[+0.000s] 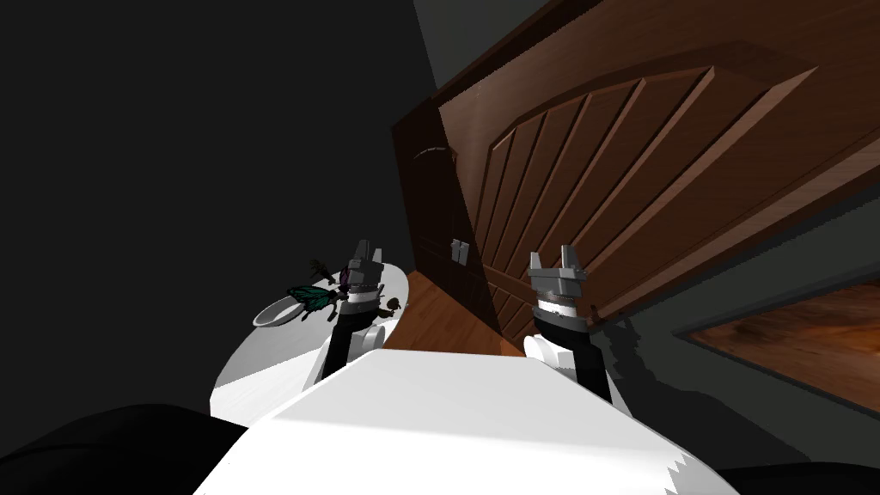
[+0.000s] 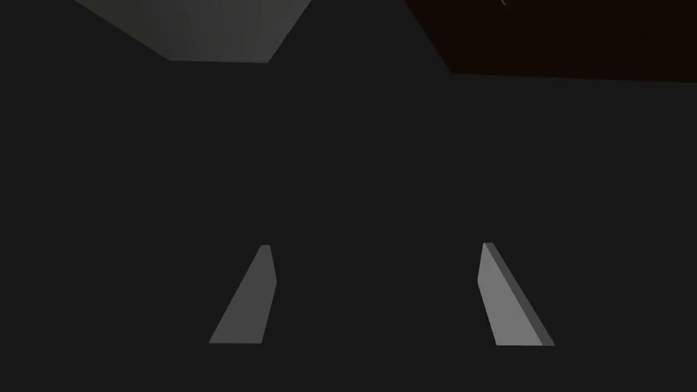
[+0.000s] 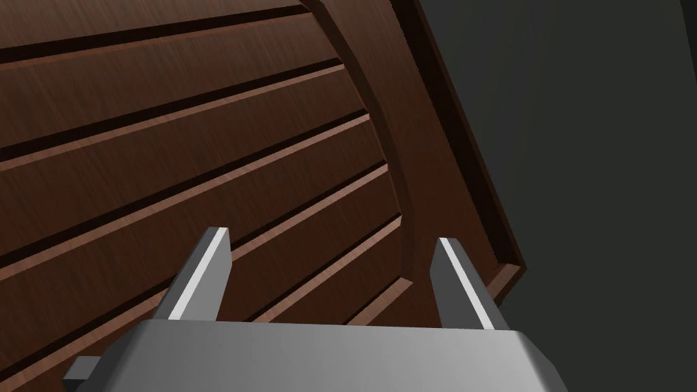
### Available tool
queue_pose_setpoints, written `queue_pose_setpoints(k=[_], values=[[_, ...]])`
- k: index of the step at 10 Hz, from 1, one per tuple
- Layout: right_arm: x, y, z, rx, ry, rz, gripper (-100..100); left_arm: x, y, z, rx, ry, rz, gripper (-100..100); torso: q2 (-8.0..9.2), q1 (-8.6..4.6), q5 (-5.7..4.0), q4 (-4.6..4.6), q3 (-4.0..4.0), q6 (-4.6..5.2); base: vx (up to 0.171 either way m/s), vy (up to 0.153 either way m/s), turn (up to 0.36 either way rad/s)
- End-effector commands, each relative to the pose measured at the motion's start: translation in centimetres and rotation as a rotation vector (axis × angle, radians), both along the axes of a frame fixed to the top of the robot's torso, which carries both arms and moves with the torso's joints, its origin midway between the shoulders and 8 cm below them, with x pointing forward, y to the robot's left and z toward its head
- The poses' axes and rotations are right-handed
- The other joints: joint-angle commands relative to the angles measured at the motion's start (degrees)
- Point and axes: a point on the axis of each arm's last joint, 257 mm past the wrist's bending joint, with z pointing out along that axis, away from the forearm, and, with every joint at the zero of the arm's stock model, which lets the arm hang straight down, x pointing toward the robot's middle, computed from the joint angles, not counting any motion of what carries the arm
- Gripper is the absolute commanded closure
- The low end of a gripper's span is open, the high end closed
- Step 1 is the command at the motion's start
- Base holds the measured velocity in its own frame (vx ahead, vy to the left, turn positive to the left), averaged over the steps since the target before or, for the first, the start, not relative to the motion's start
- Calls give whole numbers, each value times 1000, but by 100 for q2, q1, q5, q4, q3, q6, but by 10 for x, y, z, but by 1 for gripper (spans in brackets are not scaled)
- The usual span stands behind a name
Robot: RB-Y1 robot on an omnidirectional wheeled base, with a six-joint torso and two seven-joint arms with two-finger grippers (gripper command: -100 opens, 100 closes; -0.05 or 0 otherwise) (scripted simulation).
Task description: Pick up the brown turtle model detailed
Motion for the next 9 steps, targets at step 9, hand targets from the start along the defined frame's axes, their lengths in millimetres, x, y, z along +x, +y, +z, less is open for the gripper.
queue_pose_setpoints(k=[9], values=[[0, 0, 0, 0, 0, 0, 0, 47, -6, -83, 4, 168, -93, -100, -1, 6, 2, 0, 0, 0, -3, 12, -37]])
